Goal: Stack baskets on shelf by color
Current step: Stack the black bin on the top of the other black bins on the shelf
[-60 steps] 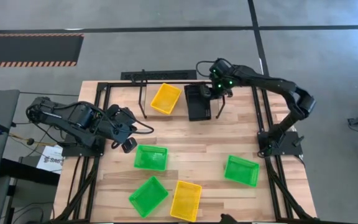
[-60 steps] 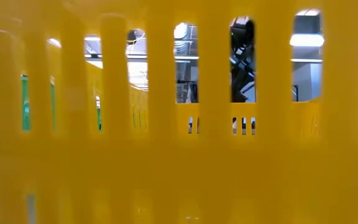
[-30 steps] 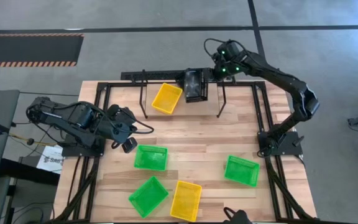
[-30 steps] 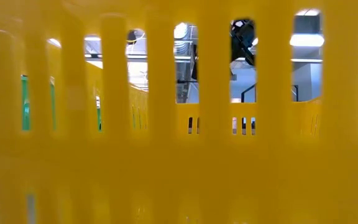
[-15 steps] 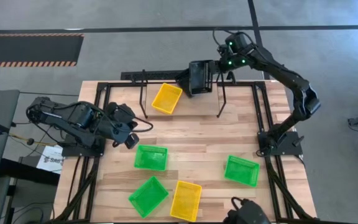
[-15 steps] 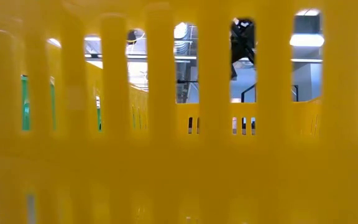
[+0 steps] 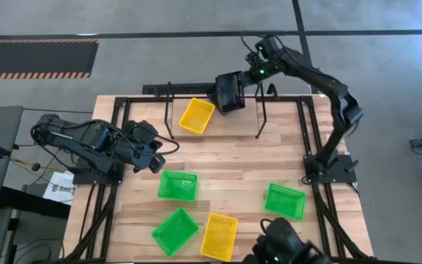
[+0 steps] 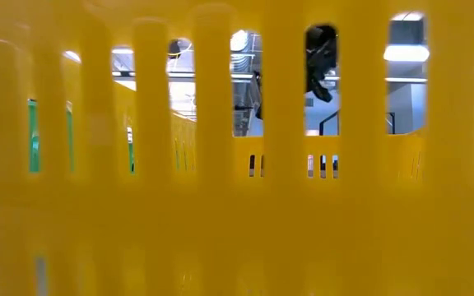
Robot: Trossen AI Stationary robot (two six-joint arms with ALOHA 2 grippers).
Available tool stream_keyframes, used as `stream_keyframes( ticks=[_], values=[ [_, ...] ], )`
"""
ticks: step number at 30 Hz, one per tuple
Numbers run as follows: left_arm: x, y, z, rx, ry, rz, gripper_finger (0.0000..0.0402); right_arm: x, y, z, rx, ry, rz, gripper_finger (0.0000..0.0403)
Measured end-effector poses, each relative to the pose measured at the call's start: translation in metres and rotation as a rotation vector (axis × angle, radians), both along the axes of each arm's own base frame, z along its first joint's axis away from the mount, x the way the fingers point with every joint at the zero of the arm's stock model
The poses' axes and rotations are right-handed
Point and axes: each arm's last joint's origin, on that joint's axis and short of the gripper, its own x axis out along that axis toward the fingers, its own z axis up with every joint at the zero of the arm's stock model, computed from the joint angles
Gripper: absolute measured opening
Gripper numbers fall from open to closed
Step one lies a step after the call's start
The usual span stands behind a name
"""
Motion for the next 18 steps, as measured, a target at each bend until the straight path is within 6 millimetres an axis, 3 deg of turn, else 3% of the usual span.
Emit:
stream_keyframes(
  ticks=[8, 18],
  values=[
    [0.0, 0.0, 0.0, -0.006, -0.003, 0.006, 0.0011, 0.014, -0.03, 0.009, -0.025, 0.102, 0.1, 0.0001],
    [0.0, 0.0, 0.0, -0.006, -0.019, 0.035, 0.0011, 0.035, -0.06, -0.015, -0.02, 0.189, 0.188, 0.0001]
  ],
)
